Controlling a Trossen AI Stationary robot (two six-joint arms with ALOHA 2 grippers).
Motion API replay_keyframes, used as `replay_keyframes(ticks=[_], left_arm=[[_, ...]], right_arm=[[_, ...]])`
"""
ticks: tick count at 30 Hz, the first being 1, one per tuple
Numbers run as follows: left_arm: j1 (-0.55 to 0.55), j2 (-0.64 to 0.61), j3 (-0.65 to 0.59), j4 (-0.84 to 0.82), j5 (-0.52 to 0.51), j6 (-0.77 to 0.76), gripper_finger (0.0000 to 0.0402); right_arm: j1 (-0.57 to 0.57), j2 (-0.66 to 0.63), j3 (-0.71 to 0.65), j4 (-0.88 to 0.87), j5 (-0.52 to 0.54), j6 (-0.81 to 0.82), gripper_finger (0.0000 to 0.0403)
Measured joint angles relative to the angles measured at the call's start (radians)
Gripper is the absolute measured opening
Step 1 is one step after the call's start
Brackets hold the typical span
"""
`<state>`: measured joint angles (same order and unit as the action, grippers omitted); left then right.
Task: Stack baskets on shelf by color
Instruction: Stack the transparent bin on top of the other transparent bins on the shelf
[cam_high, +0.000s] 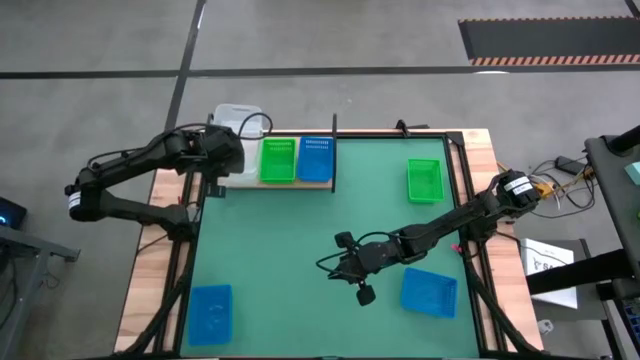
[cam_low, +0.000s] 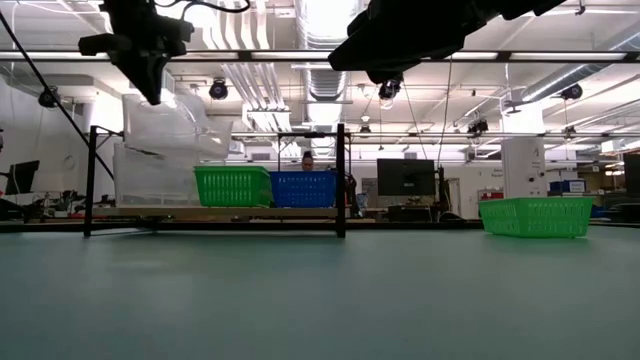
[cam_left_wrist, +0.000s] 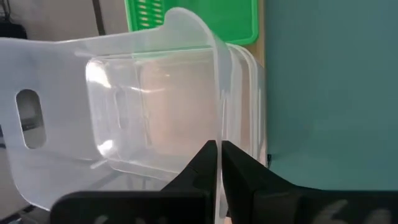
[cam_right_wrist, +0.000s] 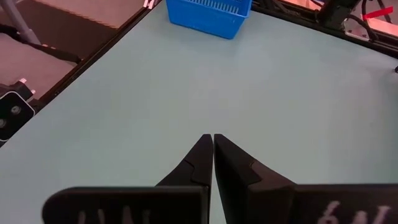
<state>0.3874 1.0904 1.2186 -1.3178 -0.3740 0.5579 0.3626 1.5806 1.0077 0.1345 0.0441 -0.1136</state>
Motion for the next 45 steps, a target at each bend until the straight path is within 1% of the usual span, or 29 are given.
replay_keyframes(ticks=[45], left_arm=[[0.013,0.0,-0.001,-0.006,0.001,-0.026,0.0001]], right_arm=[[0.0,0.0,-0.002,-0.002,0.0,0.022,0.0009]])
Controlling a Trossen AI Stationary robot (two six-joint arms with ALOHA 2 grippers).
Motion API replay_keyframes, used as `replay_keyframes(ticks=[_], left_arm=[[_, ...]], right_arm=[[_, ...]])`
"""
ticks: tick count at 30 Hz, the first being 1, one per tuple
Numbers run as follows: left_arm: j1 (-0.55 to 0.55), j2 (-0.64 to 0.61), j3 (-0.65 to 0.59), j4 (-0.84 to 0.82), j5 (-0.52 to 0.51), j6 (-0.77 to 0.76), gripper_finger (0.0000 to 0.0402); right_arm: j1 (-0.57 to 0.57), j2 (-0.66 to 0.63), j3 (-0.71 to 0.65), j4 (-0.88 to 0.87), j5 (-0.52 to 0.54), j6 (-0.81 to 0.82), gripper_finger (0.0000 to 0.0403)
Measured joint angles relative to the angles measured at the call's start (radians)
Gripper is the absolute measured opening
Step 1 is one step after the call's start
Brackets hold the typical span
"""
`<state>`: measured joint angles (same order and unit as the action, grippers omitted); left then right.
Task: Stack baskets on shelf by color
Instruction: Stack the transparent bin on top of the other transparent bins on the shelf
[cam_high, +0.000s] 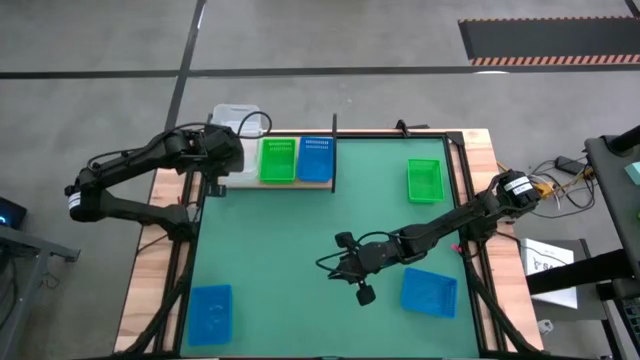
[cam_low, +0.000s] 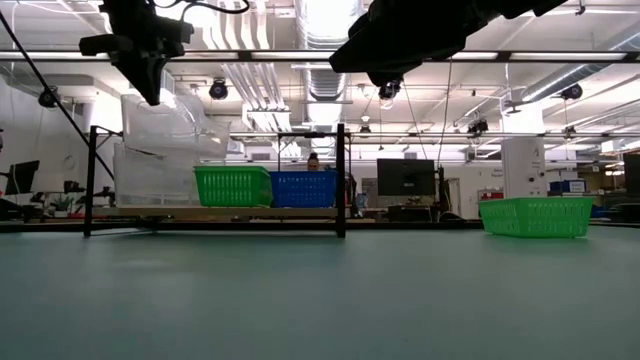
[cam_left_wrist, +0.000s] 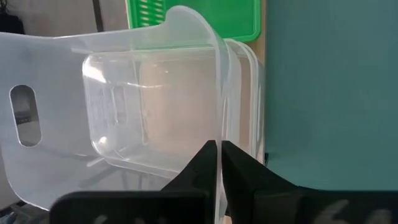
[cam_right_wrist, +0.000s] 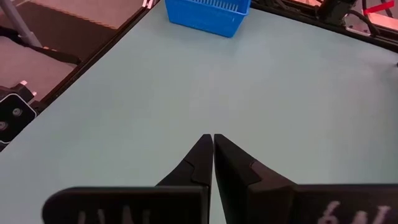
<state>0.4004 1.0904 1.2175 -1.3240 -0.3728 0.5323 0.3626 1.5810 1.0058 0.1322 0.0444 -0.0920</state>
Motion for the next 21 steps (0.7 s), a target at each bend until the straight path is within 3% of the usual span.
replay_keyframes(ticks=[12,21], left_arm=[[0.0,-0.001,0.0,-0.001,0.0,-0.005,0.0081],[-0.009,-0.003,0.016,-0.02,0.003,-0.088,0.0095]], right_arm=[[0.006,0.0,0.0,0.0,0.0,0.014,0.0009],[0.007,0.0,-0.001,0.0,0.0,0.014,0.0009]])
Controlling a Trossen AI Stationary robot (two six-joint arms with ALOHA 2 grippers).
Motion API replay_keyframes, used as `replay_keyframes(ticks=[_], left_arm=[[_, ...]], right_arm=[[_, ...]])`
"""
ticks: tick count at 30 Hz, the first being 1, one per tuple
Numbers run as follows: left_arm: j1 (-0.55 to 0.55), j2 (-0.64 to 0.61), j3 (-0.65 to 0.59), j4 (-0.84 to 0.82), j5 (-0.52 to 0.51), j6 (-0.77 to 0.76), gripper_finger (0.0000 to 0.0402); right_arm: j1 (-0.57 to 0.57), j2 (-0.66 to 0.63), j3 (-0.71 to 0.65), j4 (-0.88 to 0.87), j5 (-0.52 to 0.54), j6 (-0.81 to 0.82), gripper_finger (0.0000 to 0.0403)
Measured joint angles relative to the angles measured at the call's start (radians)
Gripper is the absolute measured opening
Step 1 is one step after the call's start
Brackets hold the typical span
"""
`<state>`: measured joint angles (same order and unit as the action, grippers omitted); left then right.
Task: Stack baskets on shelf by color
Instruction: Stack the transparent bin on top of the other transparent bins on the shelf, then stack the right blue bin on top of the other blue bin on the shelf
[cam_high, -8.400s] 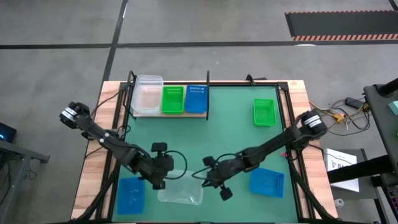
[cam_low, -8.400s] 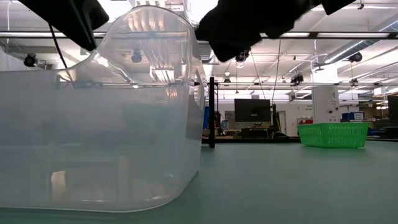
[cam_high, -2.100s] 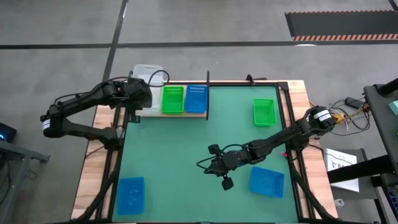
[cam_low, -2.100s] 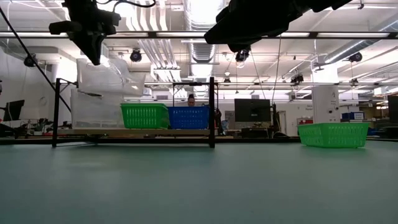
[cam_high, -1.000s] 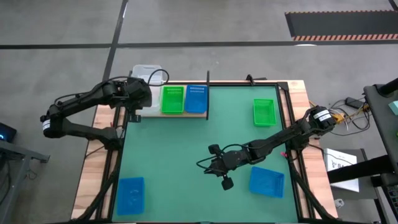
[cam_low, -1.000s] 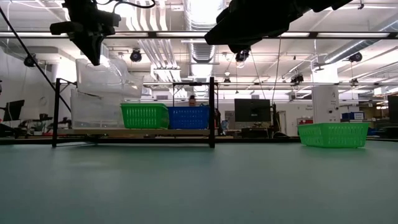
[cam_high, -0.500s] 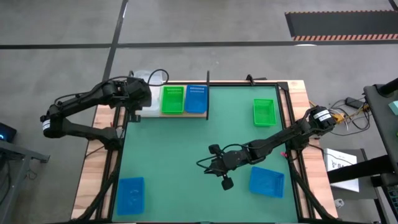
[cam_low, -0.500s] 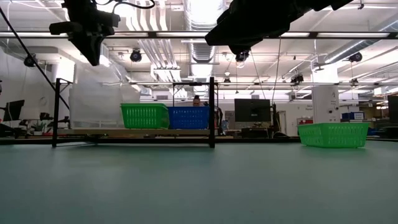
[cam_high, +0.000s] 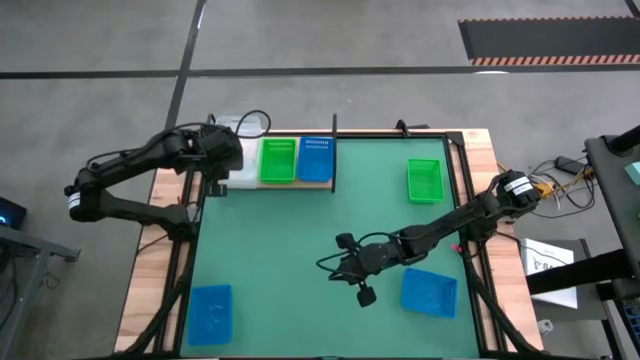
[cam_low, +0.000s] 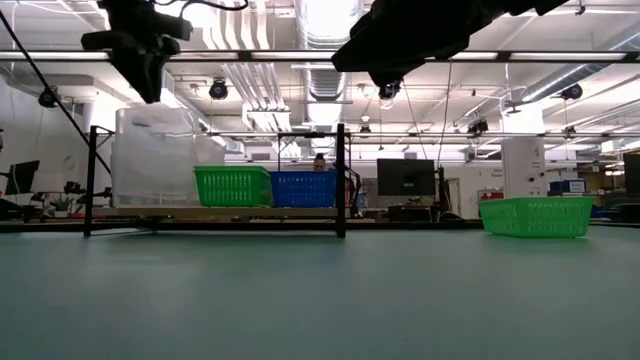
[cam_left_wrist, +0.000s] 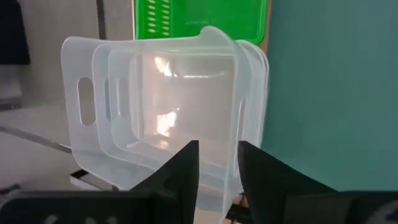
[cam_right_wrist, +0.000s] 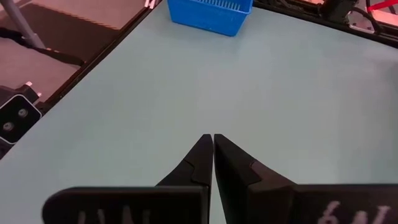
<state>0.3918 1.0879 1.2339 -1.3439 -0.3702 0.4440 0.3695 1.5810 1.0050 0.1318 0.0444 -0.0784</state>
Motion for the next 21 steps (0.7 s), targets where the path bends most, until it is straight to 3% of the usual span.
replay_keyframes(ticks=[10,16,21], left_arm=[[-0.001,-0.035,0.024,0.008,0.005,-0.038,0.0095],[-0.006,-0.058,0.018,0.051,0.151,-0.166,0.0095],[-0.089,-0.103,-0.019,0.154,0.162,-0.282,0.0095]], right_arm=[[0.0,0.0,0.0,0.004,0.0,-0.002,0.0009],[0.0,0.0,-0.001,0.008,0.0,-0.003,0.0009],[0.0,0.0,-0.008,0.009,0.0,-0.001,0.0009]])
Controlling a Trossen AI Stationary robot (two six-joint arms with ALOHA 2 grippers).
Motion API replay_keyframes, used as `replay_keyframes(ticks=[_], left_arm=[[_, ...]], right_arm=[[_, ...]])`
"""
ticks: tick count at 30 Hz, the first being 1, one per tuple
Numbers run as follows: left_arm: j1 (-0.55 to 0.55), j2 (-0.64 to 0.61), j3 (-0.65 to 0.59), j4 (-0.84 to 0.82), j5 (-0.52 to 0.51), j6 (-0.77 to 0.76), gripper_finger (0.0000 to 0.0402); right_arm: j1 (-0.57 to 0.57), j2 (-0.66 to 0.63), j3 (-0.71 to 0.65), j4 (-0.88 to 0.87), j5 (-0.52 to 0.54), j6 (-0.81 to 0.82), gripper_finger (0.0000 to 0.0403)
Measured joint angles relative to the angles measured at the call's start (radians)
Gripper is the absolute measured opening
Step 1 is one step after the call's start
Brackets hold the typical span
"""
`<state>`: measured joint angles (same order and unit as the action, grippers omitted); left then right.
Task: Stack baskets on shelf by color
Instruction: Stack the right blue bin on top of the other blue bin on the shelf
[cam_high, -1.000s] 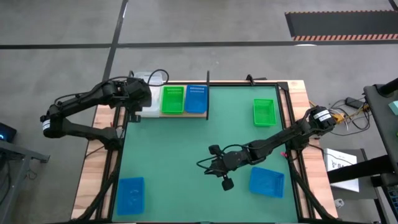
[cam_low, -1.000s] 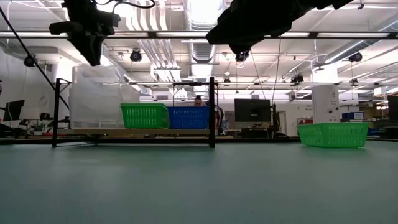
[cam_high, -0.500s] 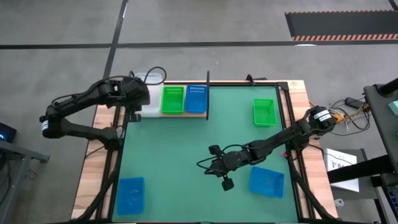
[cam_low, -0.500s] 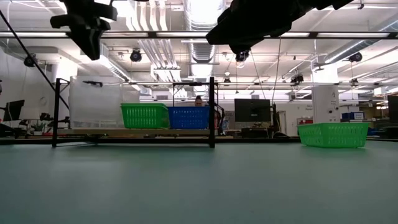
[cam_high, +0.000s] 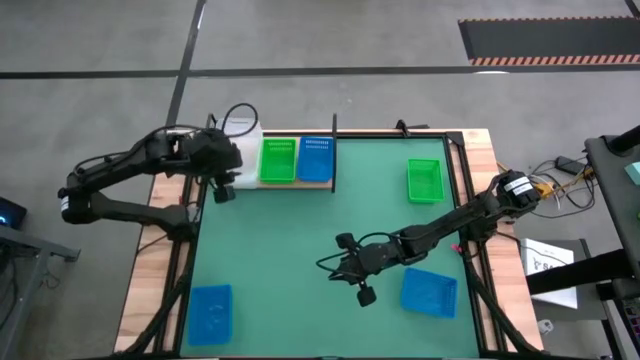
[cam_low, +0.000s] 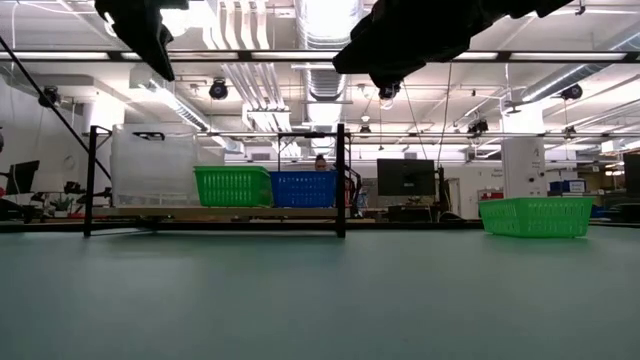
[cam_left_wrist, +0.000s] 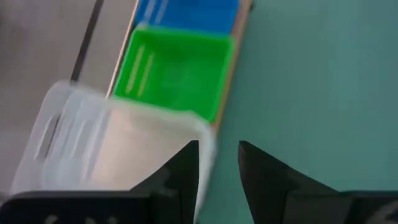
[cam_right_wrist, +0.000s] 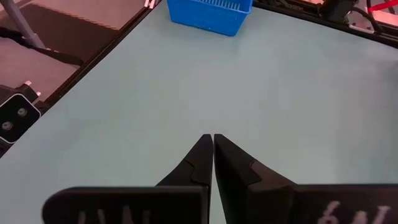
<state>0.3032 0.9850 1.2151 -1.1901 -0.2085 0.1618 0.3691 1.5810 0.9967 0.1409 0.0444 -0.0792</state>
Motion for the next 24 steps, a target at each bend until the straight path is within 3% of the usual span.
replay_keyframes(ticks=[8,16,19,24], left_arm=[[-0.189,-0.08,-0.131,0.248,-0.032,-0.104,0.0095],[-0.214,-0.096,-0.267,0.317,-0.26,-0.25,0.0095],[-0.247,-0.098,-0.318,0.432,-0.228,-0.285,0.0095],[-0.441,-0.087,-0.391,0.77,-0.175,-0.23,0.0095]], right_arm=[[0.0,0.0,-0.007,0.0,0.0,-0.001,0.0009],[0.0,0.0,-0.009,0.0,0.0,0.001,0.0009],[0.0,0.0,-0.009,-0.001,0.0,0.014,0.0009],[0.0,0.0,-0.009,-0.003,0.001,0.031,0.0009]])
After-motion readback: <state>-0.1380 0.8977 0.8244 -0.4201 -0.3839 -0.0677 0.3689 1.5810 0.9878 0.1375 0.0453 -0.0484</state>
